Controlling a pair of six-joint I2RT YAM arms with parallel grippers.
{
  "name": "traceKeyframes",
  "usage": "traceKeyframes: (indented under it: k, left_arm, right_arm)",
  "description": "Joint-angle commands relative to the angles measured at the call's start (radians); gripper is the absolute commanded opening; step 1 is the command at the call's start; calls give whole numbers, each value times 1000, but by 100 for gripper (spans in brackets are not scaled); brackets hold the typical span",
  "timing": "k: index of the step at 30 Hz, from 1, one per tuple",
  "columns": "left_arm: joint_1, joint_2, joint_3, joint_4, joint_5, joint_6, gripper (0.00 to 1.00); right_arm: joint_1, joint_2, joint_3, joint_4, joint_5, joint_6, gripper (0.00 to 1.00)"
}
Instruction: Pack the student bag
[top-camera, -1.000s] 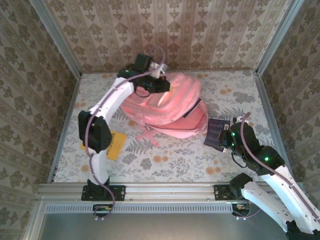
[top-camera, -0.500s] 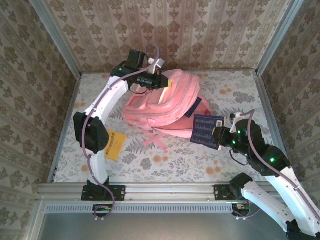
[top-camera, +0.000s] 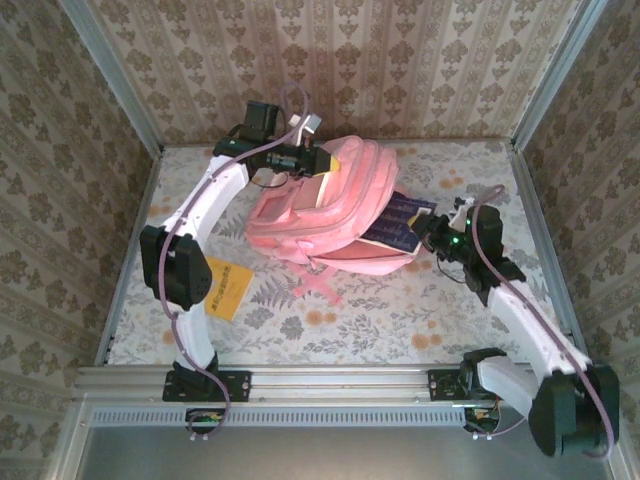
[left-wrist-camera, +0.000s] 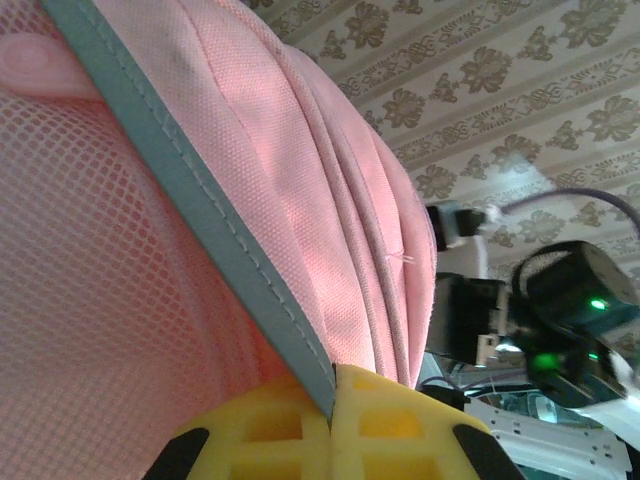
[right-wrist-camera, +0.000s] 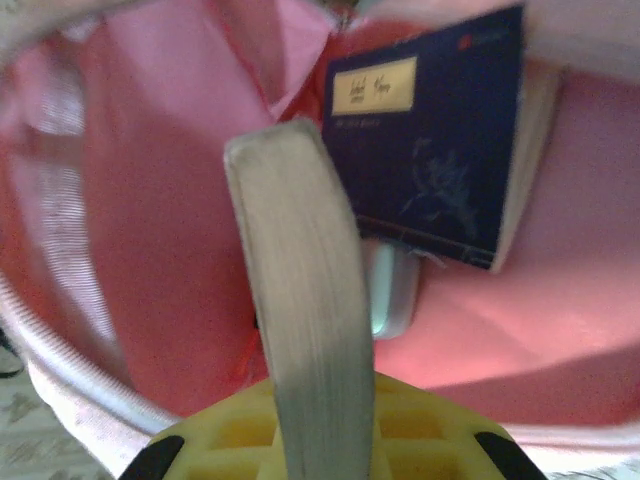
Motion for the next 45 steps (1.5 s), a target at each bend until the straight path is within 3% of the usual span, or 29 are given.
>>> traceKeyframes:
  k: [1, 7, 12, 24, 29, 35, 39, 45]
  left_arm:
    - [-2, -86, 1, 148, 124, -27, 0]
    - [-2, -99, -52, 237, 134, -79, 0]
    - [0, -116, -72, 276, 130, -105, 0]
    - [28, -139, -144, 424, 129, -213, 0]
    - [46, -133, -187, 519, 133, -283, 0]
    - [77, -129, -226, 577, 113, -337, 0]
    - [91, -122, -232, 584, 103, -348, 0]
    - [102, -120, -242, 557, 72, -336, 0]
  right_arm:
    - [7, 75, 4, 382, -189, 81, 0]
    - [98, 170, 70, 327, -84, 16, 0]
    - [197, 336, 150, 306, 29, 19, 0]
    - [395, 810, 413, 507, 209, 123, 1]
    - [430, 871, 487, 401, 261, 79, 50]
    - [389, 714, 331, 411, 302, 15, 80]
    - [348, 558, 270, 303, 273, -86, 87]
    - [288, 320, 213, 3, 336, -195, 89]
